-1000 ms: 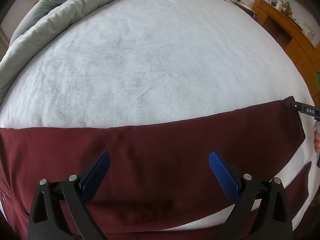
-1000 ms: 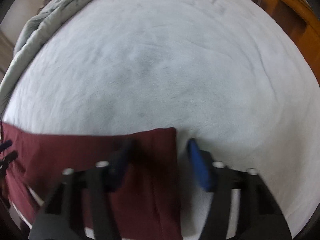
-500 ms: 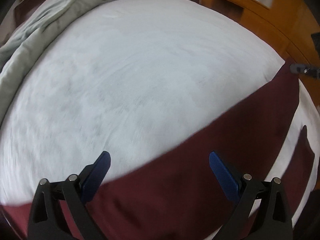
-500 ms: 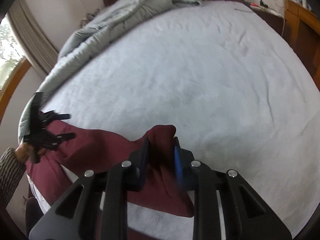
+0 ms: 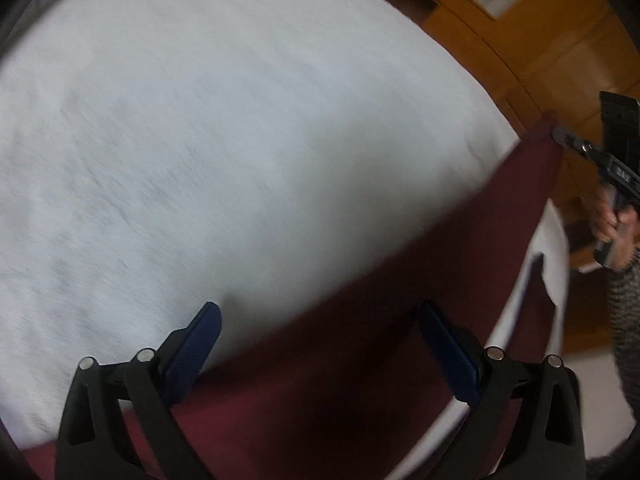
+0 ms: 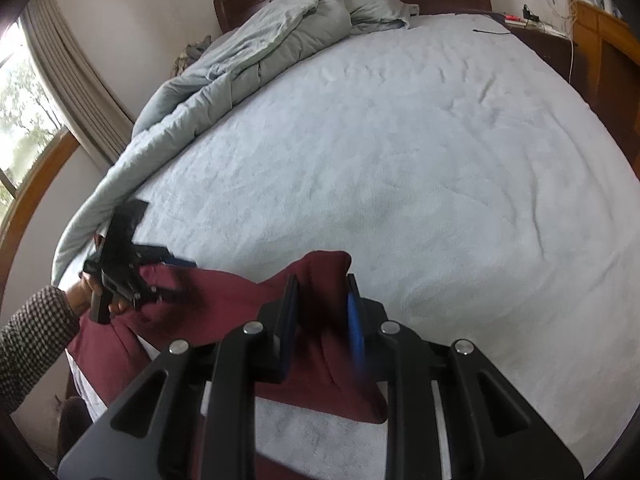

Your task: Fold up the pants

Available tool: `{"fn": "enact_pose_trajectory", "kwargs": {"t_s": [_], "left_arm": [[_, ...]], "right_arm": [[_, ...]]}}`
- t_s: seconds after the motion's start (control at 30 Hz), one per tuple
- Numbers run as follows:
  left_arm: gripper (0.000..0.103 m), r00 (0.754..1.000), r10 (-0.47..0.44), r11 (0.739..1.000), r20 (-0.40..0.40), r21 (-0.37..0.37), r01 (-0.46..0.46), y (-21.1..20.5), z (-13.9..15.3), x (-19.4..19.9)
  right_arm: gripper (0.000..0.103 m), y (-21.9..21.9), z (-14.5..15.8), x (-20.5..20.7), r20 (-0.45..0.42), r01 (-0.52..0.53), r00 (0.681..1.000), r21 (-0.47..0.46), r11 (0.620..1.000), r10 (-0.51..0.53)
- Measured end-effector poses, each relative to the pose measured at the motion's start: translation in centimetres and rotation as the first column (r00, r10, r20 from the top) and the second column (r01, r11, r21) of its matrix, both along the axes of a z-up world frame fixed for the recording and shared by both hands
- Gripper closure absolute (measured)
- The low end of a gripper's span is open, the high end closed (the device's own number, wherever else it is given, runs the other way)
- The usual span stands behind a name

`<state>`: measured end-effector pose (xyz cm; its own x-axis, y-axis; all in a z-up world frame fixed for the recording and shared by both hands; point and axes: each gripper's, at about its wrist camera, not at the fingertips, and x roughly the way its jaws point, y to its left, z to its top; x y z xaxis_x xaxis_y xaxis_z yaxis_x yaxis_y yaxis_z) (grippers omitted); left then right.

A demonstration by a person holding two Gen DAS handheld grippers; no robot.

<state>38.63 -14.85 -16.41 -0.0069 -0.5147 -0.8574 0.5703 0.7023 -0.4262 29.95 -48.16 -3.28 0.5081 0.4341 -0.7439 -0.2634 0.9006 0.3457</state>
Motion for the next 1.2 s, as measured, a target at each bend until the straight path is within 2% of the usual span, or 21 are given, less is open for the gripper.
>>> {"fn": "enact_pose_trajectory", "kwargs": {"t_s": [0.07,0.13,0.2,0.23,0.3,0.37,0.43,0.5,0.57,0.67,0.7,0.83,0.97,1.1,1.13,1.2], "left_arm": [[0.004,1.000,-0.009,1.000,0.018,0.023,0.009,-0.2,0.0,-0.5],[0.015,0.998,0.001,0.999,0.069,0.049,-0.004,-0.3,0.4,-1.2],[0.055,0.997,0.005,0.997,0.076,0.077,-0.011,-0.2,0.6,-1.5],[0.061,0.998,0.011,0.997,0.066,0.081,-0.016,-0.1,0.6,-1.5],[0.079,0.996,0.054,0.994,0.068,0.090,-0.060,0.7,1.0,-1.6],[0.083,0.988,0.098,0.991,0.117,0.082,-0.108,1.5,2.4,-2.4],[0.085,0.971,0.134,0.985,0.198,0.079,-0.152,2.1,4.5,-4.6],[0.086,0.936,0.142,0.978,0.322,0.102,-0.183,2.1,7.3,-8.1],[0.086,0.905,0.135,0.972,0.403,0.126,-0.201,1.6,9.1,-11.1],[0.086,0.861,0.122,0.963,0.494,0.149,-0.223,0.5,10.7,-16.2],[0.086,0.854,0.120,0.962,0.506,0.154,-0.227,0.3,11.1,-17.6],[0.086,0.842,0.082,0.958,0.532,0.190,-0.214,-1.0,10.6,-22.7],[0.086,0.857,0.055,0.953,0.512,0.229,-0.198,-1.5,8.6,-26.8],[0.086,0.876,0.035,0.943,0.482,0.275,-0.189,-2.0,5.3,-29.4],[0.086,0.879,0.038,0.939,0.474,0.285,-0.194,-2.0,4.6,-29.7],[0.086,0.883,0.043,0.932,0.468,0.299,-0.204,-2.0,3.2,-30.2]], "right_arm": [[0.082,0.0,0.1,-0.1,0.003,-0.001,1.000,0.007,1.000,0.001],[0.082,0.1,0.2,-0.2,0.006,0.000,1.000,-0.004,1.000,0.000],[0.085,-0.1,0.1,-0.2,-0.001,0.013,1.000,0.002,1.000,-0.013],[0.087,-0.2,0.1,-0.2,-0.002,0.019,1.000,0.003,1.000,-0.019],[0.087,-0.4,0.0,-0.3,-0.014,0.040,0.999,0.015,0.999,-0.039],[0.087,-0.4,-0.2,-0.9,-0.015,0.050,0.999,0.018,0.999,-0.050],[0.088,-0.3,0.1,-2.1,-0.001,0.056,0.998,0.019,0.998,-0.056],[0.089,-0.4,0.5,-3.4,0.014,0.063,0.998,0.027,0.998,-0.063],[0.089,-0.8,1.0,-5.3,0.029,0.076,0.997,0.051,0.996,-0.077],[0.089,-1.0,1.6,-8.5,0.049,0.088,0.995,0.057,0.994,-0.091],[0.089,-1.0,1.6,-9.6,0.054,0.093,0.994,0.051,0.994,-0.095],[0.089,-1.1,0.2,-14.0,0.030,0.107,0.994,0.016,0.994,-0.108],[0.089,-1.0,-2.6,-18.0,-0.025,0.118,0.993,-0.017,0.993,-0.119],[0.087,-0.1,-5.0,-20.3,-0.075,0.114,0.990,-0.063,0.991,-0.119],[0.085,0.1,-5.6,-20.9,-0.092,0.112,0.989,-0.066,0.991,-0.118],[0.064,0.2,-6.4,-22.0,-0.132,0.119,0.983,-0.081,0.990,-0.129]]}}
